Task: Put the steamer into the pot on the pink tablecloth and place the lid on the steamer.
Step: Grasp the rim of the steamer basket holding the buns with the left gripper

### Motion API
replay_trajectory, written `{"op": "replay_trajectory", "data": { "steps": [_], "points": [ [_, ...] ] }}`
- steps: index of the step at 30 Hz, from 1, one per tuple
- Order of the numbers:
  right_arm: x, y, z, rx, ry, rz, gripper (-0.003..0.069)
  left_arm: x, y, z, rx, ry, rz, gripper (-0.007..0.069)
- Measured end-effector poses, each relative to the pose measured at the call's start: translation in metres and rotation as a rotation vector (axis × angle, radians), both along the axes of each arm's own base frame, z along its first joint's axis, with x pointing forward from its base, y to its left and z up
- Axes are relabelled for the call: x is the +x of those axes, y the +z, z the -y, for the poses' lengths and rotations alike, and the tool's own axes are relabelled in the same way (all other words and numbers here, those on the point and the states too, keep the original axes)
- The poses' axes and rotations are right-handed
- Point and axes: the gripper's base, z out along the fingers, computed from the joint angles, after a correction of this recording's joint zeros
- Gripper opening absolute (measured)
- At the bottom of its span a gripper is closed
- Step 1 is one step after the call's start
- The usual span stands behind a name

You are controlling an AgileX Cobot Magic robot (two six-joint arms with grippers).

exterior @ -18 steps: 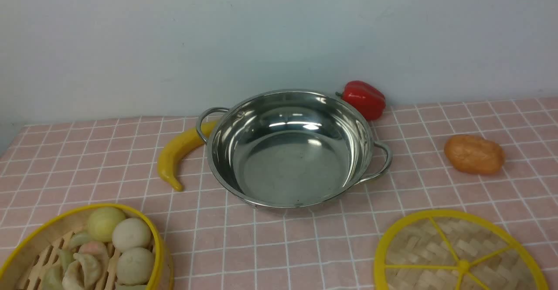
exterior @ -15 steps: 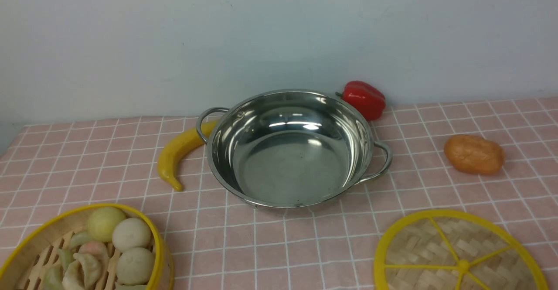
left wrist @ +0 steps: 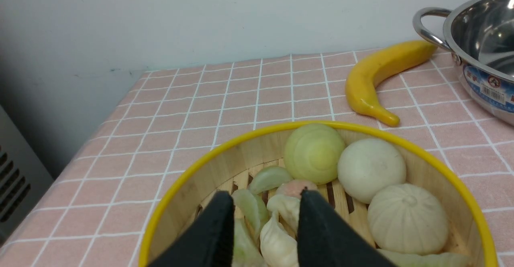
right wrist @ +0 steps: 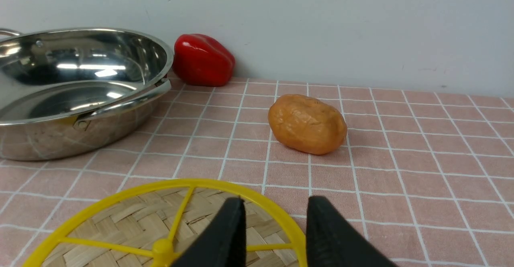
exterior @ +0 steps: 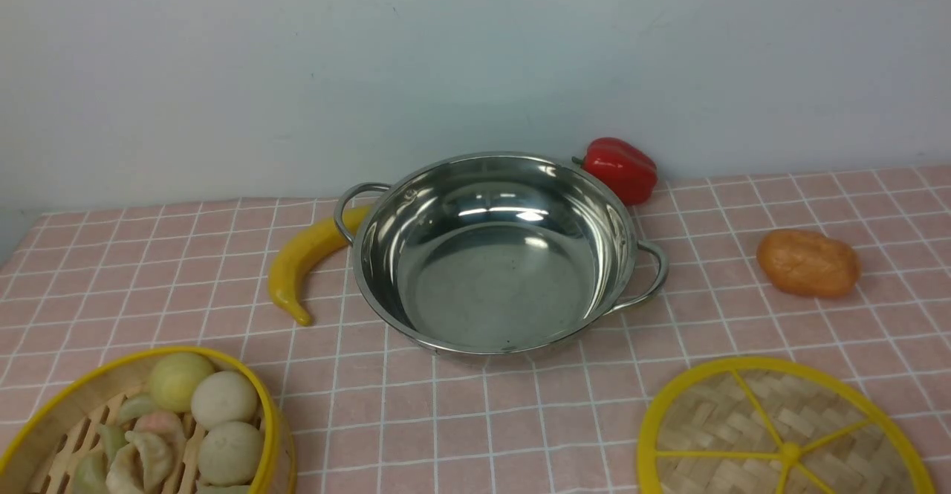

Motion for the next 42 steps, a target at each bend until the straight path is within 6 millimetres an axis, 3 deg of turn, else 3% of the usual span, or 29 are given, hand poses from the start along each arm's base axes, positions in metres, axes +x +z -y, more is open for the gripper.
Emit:
{"op": "replay_trajectory", "data": {
  "steps": [39,42],
  "points": [
    [0.0,0.0,0.0,0.0,0.0,0.0,0.0242,0.0,0.0001,0.0,0.0,0.0,0.001,0.0223],
    [0.0,0.0,0.0,0.0,0.0,0.0,0.0242,0.0007,0.0023,0.0012,-0.07,0.002,0.037,0.0223]
  ]
}}
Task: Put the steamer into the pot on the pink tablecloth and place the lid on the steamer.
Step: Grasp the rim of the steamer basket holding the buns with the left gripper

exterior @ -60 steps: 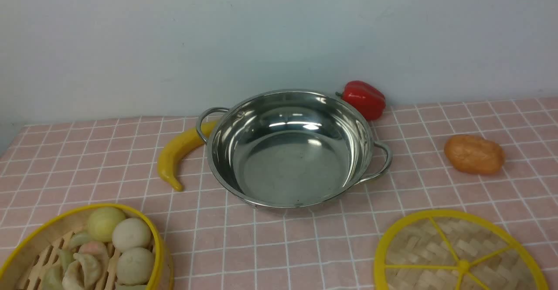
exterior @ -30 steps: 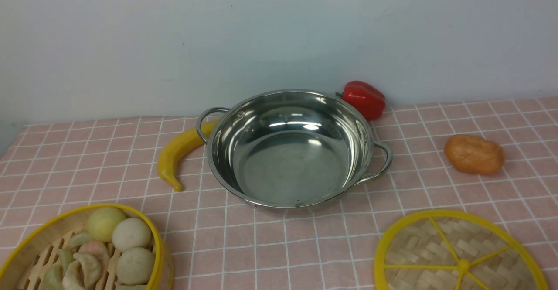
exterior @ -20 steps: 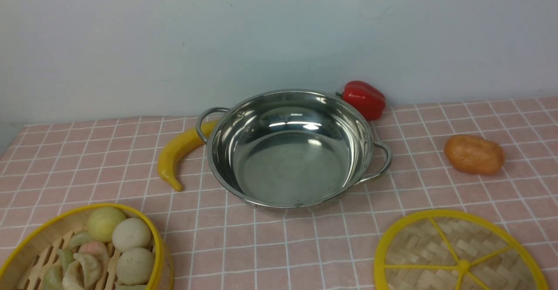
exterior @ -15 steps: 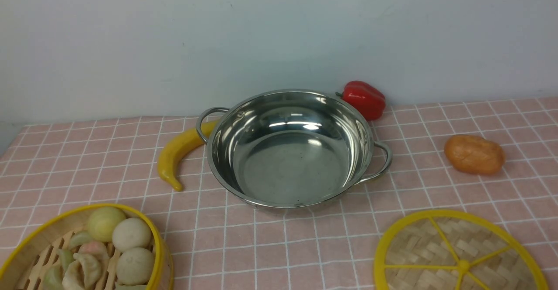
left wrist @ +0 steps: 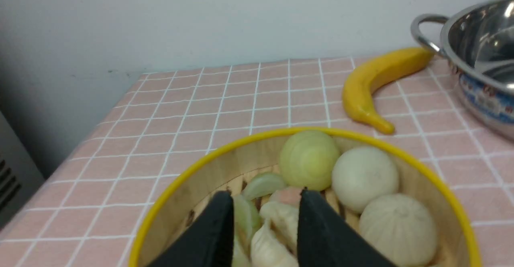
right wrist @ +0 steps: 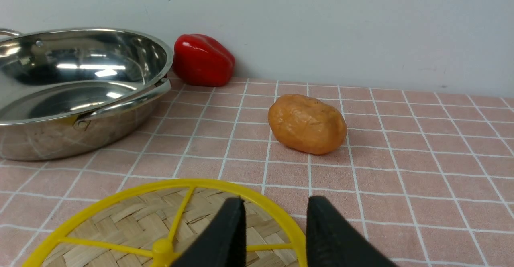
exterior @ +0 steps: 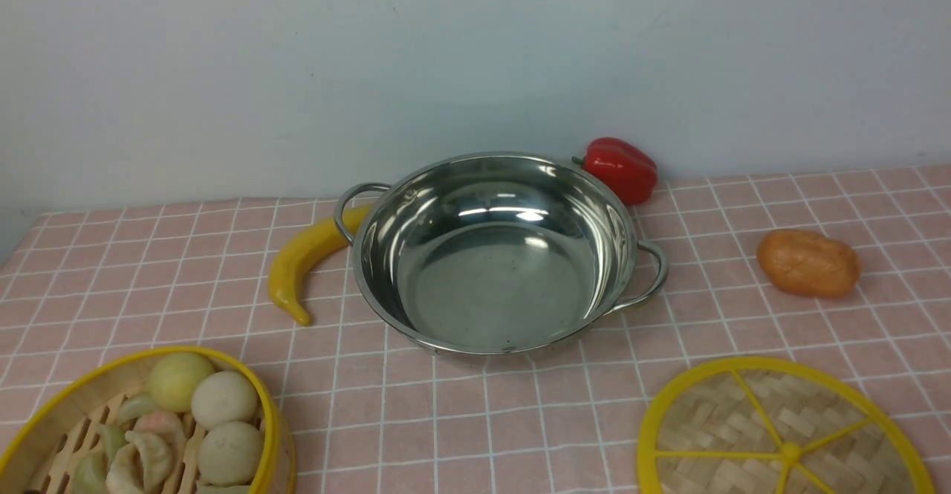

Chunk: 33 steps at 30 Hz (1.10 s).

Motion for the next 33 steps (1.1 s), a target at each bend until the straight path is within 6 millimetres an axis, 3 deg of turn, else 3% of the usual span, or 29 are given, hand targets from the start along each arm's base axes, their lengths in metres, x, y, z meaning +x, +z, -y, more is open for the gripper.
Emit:
{"op": "replay_trajectory", "data": {
  "steps": [5,14,20,21,23,24,25,28,33],
  "points": [
    [0.0,0.0,0.0,0.0,0.0,0.0,0.0242,0.002,0.01,0.003,-0.285,0.019,0.144,0.0233],
    [0.0,0.0,0.0,0.0,0.0,0.0,0.0242,0.001,0.026,0.0,-0.493,0.054,0.315,0.0242],
    [0.0,0.0,0.0,0.0,0.0,0.0,0.0242,-0.011,0.092,0.011,-0.363,-0.066,0.344,0.0242],
    [0.0,0.0,0.0,0.0,0.0,0.0,0.0242,-0.013,0.106,0.016,-0.301,-0.117,0.262,0.0242],
    [0.0,0.0,0.0,0.0,0.0,0.0,0.0242,-0.014,0.117,0.02,-0.237,-0.155,0.173,0.0242],
    [0.0,0.0,0.0,0.0,0.0,0.0,0.0242,-0.013,0.127,0.025,-0.158,-0.212,-0.01,0.0242],
    [0.0,0.0,0.0,0.0,0.0,0.0,0.0242,-0.013,0.128,0.025,-0.15,-0.218,-0.033,0.0242],
    [0.0,0.0,0.0,0.0,0.0,0.0,0.0242,-0.009,0.128,0.022,-0.022,-0.292,-0.474,0.0242],
    [0.0,0.0,0.0,0.0,0.0,0.0,0.0242,0.014,0.114,0.005,0.141,-0.311,-0.774,0.0242]
  ]
}}
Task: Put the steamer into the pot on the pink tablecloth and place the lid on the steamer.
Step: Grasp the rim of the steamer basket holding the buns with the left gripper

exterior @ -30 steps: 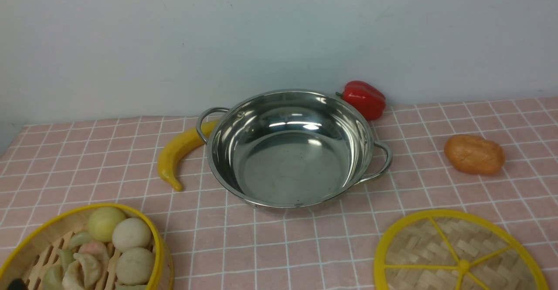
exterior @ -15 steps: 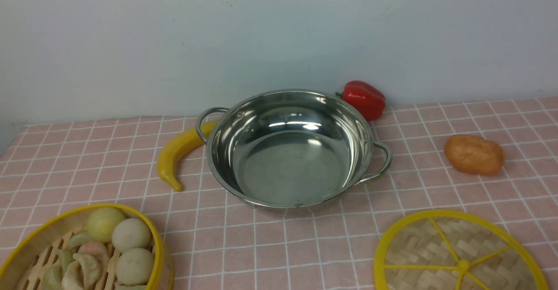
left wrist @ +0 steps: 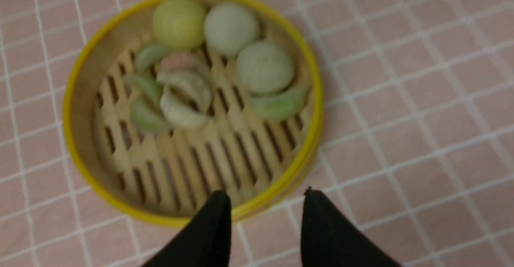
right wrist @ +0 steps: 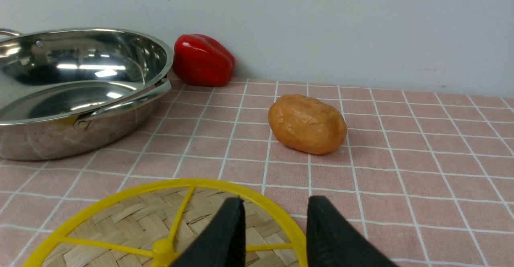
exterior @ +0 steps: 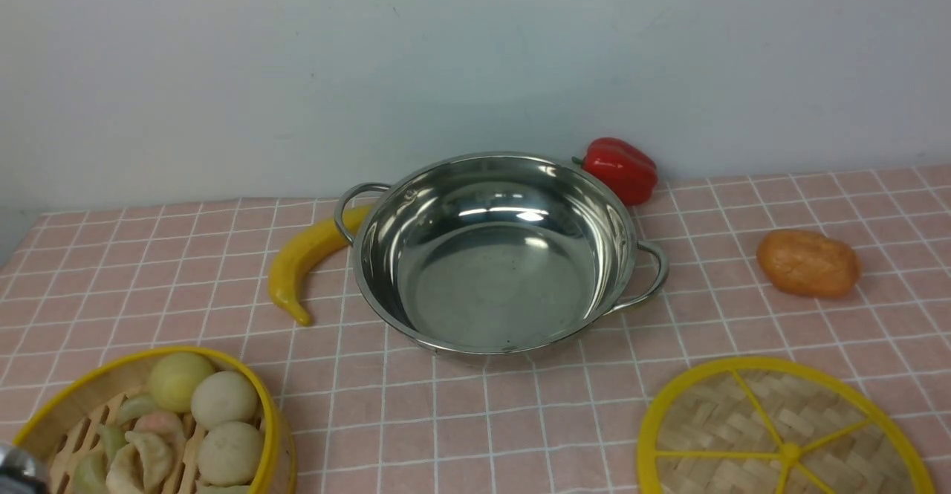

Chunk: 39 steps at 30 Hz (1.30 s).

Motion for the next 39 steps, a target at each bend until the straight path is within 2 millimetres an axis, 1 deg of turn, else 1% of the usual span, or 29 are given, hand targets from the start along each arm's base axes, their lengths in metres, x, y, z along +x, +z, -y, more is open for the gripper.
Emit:
{"op": "replay_trajectory", "data": {
  "steps": [3,5,6,8,11,12,14,16,17,19,21,24,26,29,32,33,34,39],
  "points": [
    [0.0,0.0,0.0,0.0,0.0,0.0,0.0242,0.015,-0.011,-0.003,0.041,-0.106,-0.101,0.0242],
    [0.0,0.0,0.0,0.0,0.0,0.0,0.0242,0.026,-0.016,-0.001,0.02,-0.202,-0.15,0.0242],
    [0.0,0.0,0.0,0.0,0.0,0.0,0.0242,0.026,-0.016,0.0,0.019,-0.21,-0.147,0.0242],
    [0.0,0.0,0.0,0.0,0.0,0.0,0.0242,0.037,-0.022,0.003,-0.019,-0.292,-0.188,0.0242],
    [0.0,0.0,0.0,0.0,0.0,0.0,0.0242,0.047,-0.028,0.005,-0.049,-0.344,-0.239,0.0244],
    [0.0,0.0,0.0,0.0,0.0,0.0,0.0242,0.048,-0.029,0.006,-0.049,-0.35,-0.244,0.0244],
    [0.0,0.0,0.0,0.0,0.0,0.0,0.0242,0.06,-0.041,0.007,-0.02,-0.425,-0.348,0.0273],
    [0.0,0.0,0.0,0.0,0.0,0.0,0.0242,0.063,-0.046,0.007,0.005,-0.448,-0.391,0.029],
    [0.0,0.0,0.0,0.0,0.0,0.0,0.0242,0.07,-0.055,0.006,0.057,-0.488,-0.466,0.0327],
    [0.0,0.0,0.0,0.0,0.0,0.0,0.0242,0.072,-0.059,0.007,0.075,-0.503,-0.499,0.0347],
    [0.0,0.0,0.0,0.0,0.0,0.0,0.0242,0.08,-0.066,0.011,0.096,-0.536,-0.53,0.0384],
    [0.0,0.0,0.0,0.0,0.0,0.0,0.0242,0.091,-0.072,0.014,0.112,-0.544,-0.494,0.0407],
    [0.0,0.0,0.0,0.0,0.0,0.0,0.0242,0.098,-0.076,0.013,0.133,-0.545,-0.474,0.0409],
    [0.0,0.0,0.0,0.0,0.0,0.0,0.0242,0.104,-0.081,0.012,0.149,-0.546,-0.472,0.0409],
    [0.0,0.0,0.0,0.0,0.0,0.0,0.0242,0.114,-0.092,0.012,0.156,-0.549,-0.485,0.0409],
    [0.0,0.0,0.0,0.0,0.0,0.0,0.0242,0.114,-0.092,0.012,0.156,-0.549,-0.486,0.0409],
    [0.0,0.0,0.0,0.0,0.0,0.0,0.0242,0.12,-0.099,0.012,0.153,-0.548,-0.501,0.0409],
    [0.0,0.0,0.0,0.0,0.0,0.0,0.0242,0.127,-0.116,0.013,0.139,-0.553,-0.56,0.0409]
  ]
}}
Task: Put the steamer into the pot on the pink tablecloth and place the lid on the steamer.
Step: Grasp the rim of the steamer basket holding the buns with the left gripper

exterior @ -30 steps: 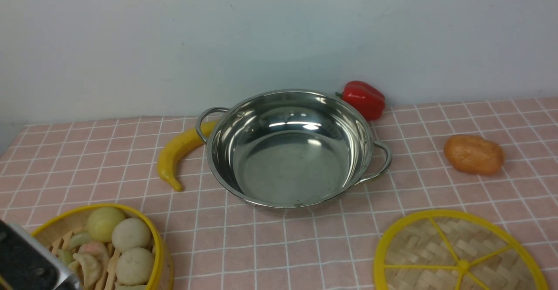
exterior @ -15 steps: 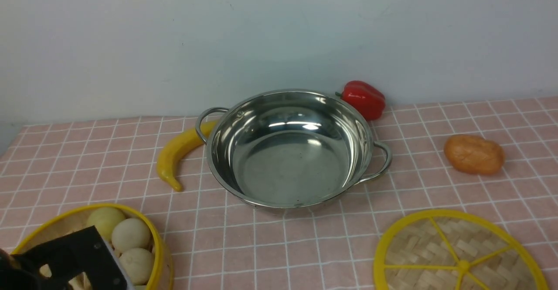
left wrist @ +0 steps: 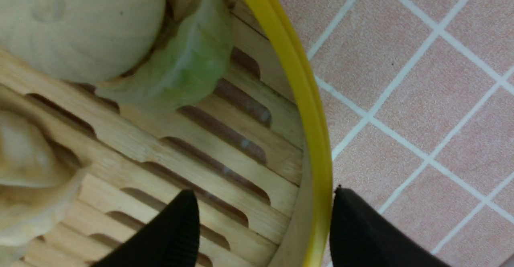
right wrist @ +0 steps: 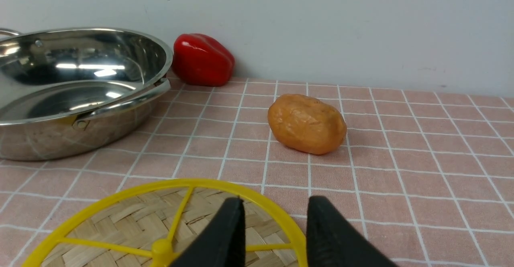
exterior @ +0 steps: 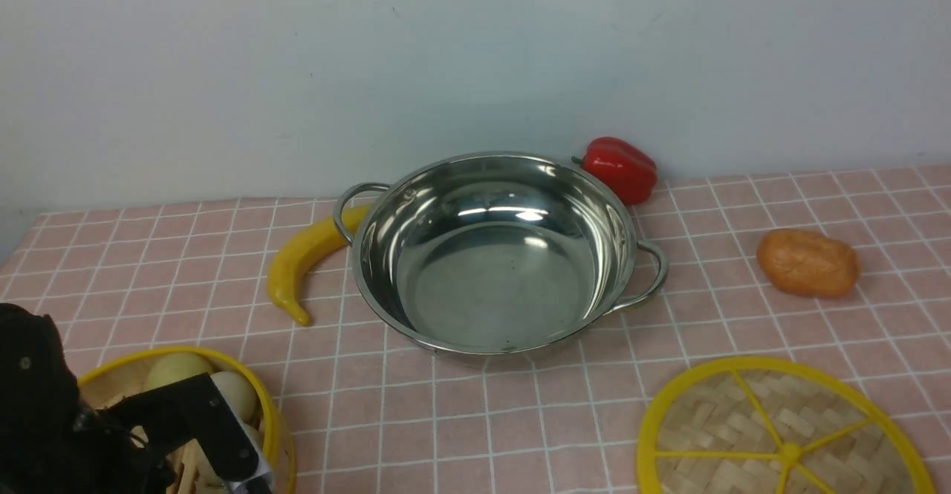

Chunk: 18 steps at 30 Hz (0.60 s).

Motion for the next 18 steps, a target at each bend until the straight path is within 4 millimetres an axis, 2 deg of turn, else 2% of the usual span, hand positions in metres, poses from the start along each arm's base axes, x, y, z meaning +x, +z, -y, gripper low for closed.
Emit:
{"op": "replay_trajectory", "data": {
  "steps": [12,16,18],
  "points": [
    [0.0,0.0,0.0,0.0,0.0,0.0,0.0242,0.006,-0.025,0.002,-0.016,0.006,-0.125,0.0395],
    [0.0,0.0,0.0,0.0,0.0,0.0,0.0242,0.006,-0.026,0.003,-0.016,0.005,-0.131,0.0277],
    [0.0,0.0,0.0,0.0,0.0,0.0,0.0242,0.004,-0.026,0.003,-0.021,0.01,-0.152,0.0107]
  ]
}}
